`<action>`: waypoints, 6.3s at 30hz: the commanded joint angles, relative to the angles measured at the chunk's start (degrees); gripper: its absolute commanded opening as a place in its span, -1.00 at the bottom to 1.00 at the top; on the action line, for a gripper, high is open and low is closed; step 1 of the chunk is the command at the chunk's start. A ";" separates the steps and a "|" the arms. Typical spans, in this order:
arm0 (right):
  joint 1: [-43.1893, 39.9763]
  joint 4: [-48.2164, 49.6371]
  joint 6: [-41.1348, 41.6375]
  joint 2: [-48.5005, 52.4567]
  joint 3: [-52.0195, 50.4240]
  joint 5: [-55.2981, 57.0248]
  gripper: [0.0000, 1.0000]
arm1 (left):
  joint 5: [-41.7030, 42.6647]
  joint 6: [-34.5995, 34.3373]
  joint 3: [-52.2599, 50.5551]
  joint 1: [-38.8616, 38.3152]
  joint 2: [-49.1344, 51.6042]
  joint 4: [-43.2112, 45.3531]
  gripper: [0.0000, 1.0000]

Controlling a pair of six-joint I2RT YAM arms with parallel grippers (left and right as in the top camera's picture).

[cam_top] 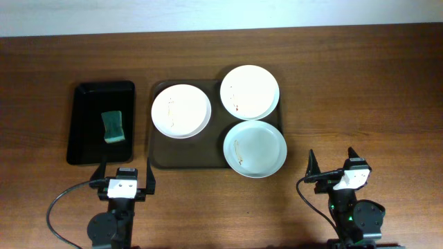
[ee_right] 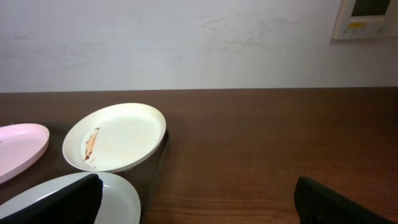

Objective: Clean dirty plates on tray and stack at the side

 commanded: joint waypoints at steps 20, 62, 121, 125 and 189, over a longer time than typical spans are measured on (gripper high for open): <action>0.48 -0.07 -0.39 -0.37 -0.42 0.09 0.97 | 0.20 0.92 -0.42 -0.17 -0.61 0.07 0.98; 0.48 2.75 1.14 1.44 8.11 -10.78 0.97 | -0.96 -6.36 0.09 -0.17 -0.59 4.83 0.99; 30.16 -42.18 17.31 117.98 101.74 -5.33 0.12 | -17.44 -29.35 94.38 1.22 100.52 -65.51 0.45; 32.24 -38.49 22.53 123.56 101.70 -5.14 -0.19 | -15.80 -27.08 94.38 3.58 102.27 -65.29 0.45; 34.86 -35.65 24.72 134.22 100.83 -1.44 -0.92 | -5.31 -21.81 72.19 8.66 108.13 -31.19 0.20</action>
